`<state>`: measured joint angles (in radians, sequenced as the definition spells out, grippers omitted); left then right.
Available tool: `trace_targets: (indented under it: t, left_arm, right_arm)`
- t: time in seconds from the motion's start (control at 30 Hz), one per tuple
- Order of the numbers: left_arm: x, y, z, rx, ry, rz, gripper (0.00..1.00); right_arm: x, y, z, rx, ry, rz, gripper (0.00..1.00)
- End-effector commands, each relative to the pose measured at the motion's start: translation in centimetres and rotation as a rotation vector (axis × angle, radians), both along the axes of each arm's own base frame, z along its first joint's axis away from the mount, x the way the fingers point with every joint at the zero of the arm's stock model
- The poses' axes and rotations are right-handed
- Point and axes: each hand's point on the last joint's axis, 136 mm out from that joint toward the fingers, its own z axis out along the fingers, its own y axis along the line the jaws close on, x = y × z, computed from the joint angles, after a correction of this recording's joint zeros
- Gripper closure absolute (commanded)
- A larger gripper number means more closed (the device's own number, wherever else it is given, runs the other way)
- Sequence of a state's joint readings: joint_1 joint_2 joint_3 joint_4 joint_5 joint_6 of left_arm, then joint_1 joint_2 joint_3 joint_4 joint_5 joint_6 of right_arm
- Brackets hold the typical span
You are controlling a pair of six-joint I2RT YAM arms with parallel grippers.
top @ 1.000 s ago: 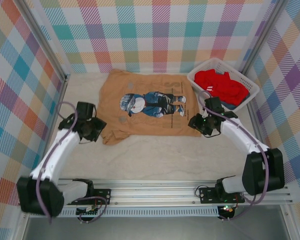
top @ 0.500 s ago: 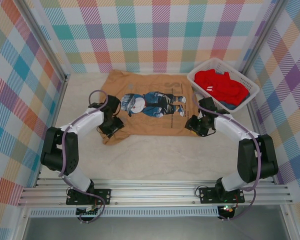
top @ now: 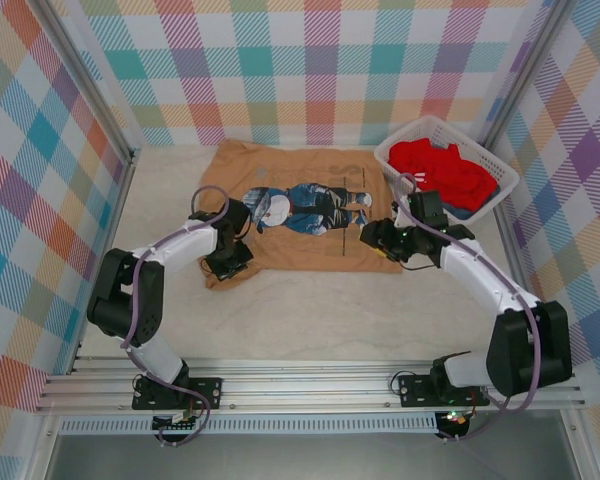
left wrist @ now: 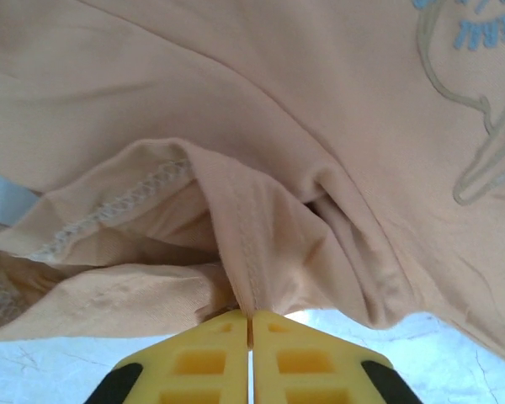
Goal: Fold and stack the t-shirts
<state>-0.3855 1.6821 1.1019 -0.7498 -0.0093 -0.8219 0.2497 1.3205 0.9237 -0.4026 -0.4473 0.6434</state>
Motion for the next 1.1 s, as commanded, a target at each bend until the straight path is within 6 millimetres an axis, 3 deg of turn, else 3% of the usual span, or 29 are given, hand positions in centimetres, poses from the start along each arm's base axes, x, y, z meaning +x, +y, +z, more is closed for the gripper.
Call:
trace_targets:
  t: [0.0,0.17,0.33,0.47,0.6,0.77,0.8,0.93,1.0,1.07]
  left_arm:
    - [-0.9,-0.7,0.2,-0.001,0.018,-0.037,0.98]
    - [-2.0,-1.5,2.3,-0.032,-0.004,-0.033,1.00]
    - [-4.6,-4.6,4.2,-0.050,0.038,-0.108,1.00]
    - [-7.4,-6.5,4.1,-0.025,0.084,-0.152,1.00]
    - [-8.2,-8.5,4.2,-0.008,0.062,-0.196,1.00]
    - [-9.7,-11.1,2.8,0.035,0.133,-0.267,1.00]
    - [-10.1,-11.6,2.5,0.043,0.154,-0.282,0.97]
    - [-10.4,-16.1,2.8,-0.153,0.108,-0.381,0.61]
    - [-10.2,-15.8,4.3,-0.195,0.032,-0.376,0.45]
    - [-10.4,-13.7,5.4,-0.197,-0.003,-0.341,0.41]
  right_arm:
    - [-1.6,0.6,1.0,0.047,0.003,0.041,0.52]
    - [-2.2,-0.1,1.8,0.035,-0.006,0.008,0.54]
    - [-2.7,-1.3,0.8,-0.039,0.025,-0.031,0.55]
    - [-3.2,-1.6,0.1,-0.055,0.050,-0.029,0.56]
    - [-3.7,-1.8,-0.5,-0.066,0.066,-0.026,0.56]
    - [-4.4,-2.0,-2.0,-0.087,0.130,-0.025,0.57]
    - [-4.5,-2.0,-2.4,-0.092,0.142,-0.021,0.57]
    - [-4.8,-2.7,-3.4,-0.139,0.170,-0.028,0.57]
    - [-4.7,-2.9,-3.6,-0.161,0.168,-0.022,0.57]
    - [-4.5,-2.9,-3.6,-0.172,0.166,-0.012,0.57]
